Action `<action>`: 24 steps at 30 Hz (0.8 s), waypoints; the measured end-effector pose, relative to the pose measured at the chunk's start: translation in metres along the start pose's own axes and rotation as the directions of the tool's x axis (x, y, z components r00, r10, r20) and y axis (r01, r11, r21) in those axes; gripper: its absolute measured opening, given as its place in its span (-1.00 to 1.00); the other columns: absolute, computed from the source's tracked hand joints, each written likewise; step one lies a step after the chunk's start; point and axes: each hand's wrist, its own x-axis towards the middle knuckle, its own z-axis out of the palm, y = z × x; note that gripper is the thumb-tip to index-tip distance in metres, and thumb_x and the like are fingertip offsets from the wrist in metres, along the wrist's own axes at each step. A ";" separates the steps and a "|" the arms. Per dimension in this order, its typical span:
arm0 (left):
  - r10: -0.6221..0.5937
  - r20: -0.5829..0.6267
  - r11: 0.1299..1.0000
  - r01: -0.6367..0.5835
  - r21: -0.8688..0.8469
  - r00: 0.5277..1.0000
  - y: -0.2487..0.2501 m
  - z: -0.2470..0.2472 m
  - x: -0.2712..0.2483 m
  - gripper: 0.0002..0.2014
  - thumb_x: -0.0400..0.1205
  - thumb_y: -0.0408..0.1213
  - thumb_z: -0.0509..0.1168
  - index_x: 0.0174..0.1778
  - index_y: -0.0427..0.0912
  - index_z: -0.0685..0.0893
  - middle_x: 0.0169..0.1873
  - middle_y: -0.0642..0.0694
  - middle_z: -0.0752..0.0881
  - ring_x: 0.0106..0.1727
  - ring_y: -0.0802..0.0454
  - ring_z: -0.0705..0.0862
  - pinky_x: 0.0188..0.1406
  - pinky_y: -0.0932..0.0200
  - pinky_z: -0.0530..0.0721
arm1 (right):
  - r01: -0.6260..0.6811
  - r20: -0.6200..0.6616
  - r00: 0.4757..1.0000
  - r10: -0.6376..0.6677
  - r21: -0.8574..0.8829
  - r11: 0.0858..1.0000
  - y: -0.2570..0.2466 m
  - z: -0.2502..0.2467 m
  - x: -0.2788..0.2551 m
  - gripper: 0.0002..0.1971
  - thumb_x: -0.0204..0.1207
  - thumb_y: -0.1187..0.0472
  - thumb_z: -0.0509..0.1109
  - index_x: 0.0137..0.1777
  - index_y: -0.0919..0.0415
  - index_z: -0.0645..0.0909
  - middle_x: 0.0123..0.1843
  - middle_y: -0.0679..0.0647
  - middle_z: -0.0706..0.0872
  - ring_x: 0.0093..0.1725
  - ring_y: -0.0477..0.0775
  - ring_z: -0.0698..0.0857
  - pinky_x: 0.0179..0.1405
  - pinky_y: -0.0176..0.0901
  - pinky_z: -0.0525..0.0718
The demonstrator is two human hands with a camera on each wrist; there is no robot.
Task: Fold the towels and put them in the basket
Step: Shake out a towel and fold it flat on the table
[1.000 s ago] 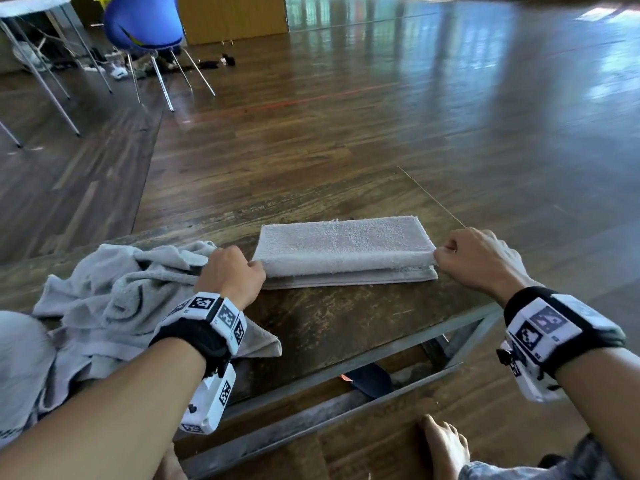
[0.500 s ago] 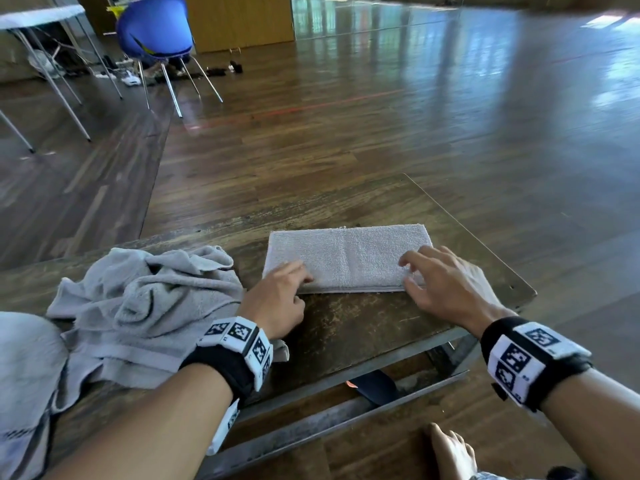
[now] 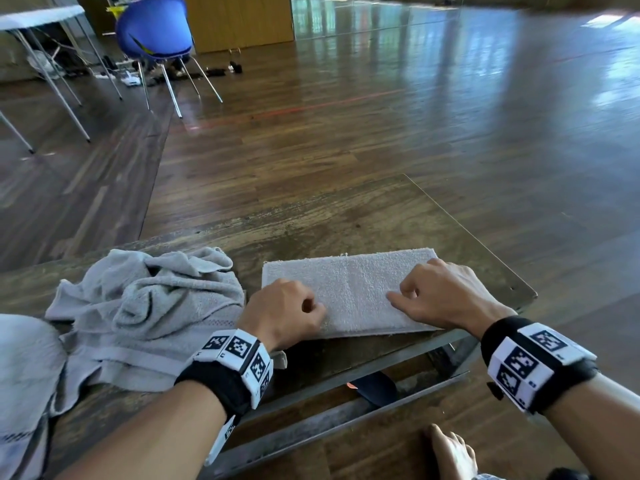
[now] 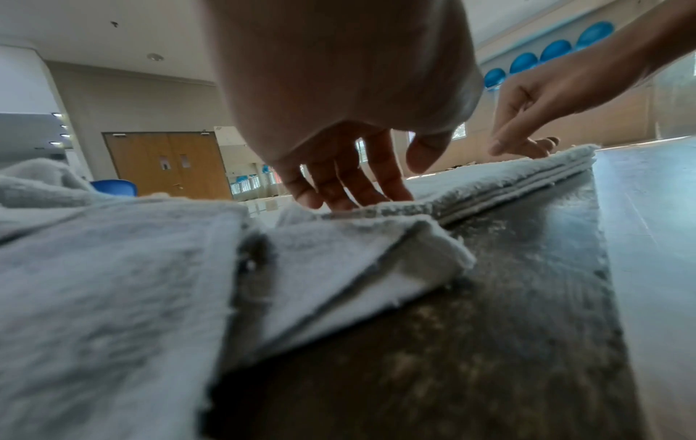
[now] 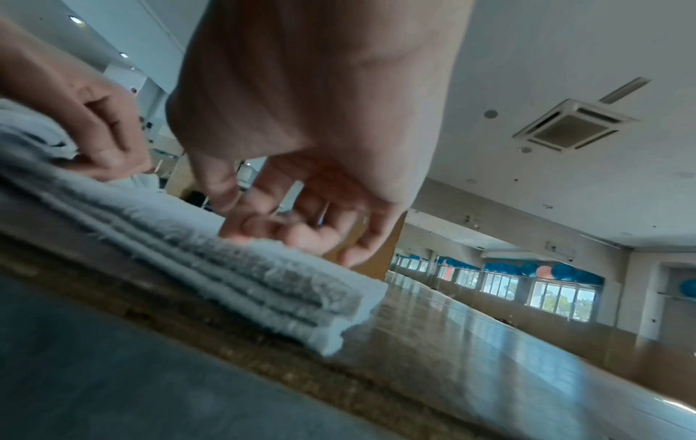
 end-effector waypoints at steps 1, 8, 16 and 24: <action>0.016 -0.028 1.000 -0.016 0.010 0.999 0.003 0.002 0.001 -0.62 0.55 0.07 0.15 -0.48 -0.10 0.52 -0.47 0.04 0.60 -0.39 0.04 0.60 -0.45 0.12 0.53 | 0.004 -0.046 0.999 -0.005 -0.010 1.000 -0.003 0.001 0.000 -0.50 0.53 -0.26 0.22 -0.48 0.07 0.57 -0.40 -0.10 0.65 -0.35 -0.04 0.63 -0.17 -0.05 0.70; 0.047 -0.132 0.998 -0.043 0.035 0.990 0.031 0.025 0.030 -0.65 0.75 -0.07 0.13 0.41 -0.10 0.47 0.42 -0.12 0.43 0.46 -0.07 0.42 0.38 -0.01 0.51 | 0.231 -0.168 0.961 -0.220 0.047 0.972 -0.027 0.025 0.008 -0.61 0.63 0.01 0.28 0.43 0.04 0.52 0.41 -0.04 0.54 0.40 0.03 0.54 0.36 -0.05 0.52; -0.103 0.125 0.993 0.096 0.062 0.987 0.034 0.059 0.046 -0.39 0.80 0.08 -0.14 0.76 0.06 -0.14 0.77 -0.07 -0.21 0.76 -0.08 -0.25 0.70 -0.15 -0.31 | 0.204 0.019 0.978 -0.206 0.074 0.976 -0.030 0.056 0.018 -0.37 0.78 -0.02 -0.04 0.81 0.06 -0.07 0.83 -0.07 -0.14 0.79 -0.08 -0.20 0.75 0.00 -0.21; -0.047 0.146 0.997 0.038 0.065 0.988 0.021 0.056 0.042 -0.38 0.78 0.19 -0.19 0.75 0.18 -0.21 0.76 0.03 -0.26 0.76 0.02 -0.29 0.71 -0.04 -0.32 | 0.178 0.072 0.981 -0.181 0.054 0.983 -0.021 0.059 0.021 -0.30 0.68 -0.22 -0.18 0.80 -0.10 -0.20 0.81 -0.17 -0.23 0.77 -0.08 -0.28 0.75 0.07 -0.26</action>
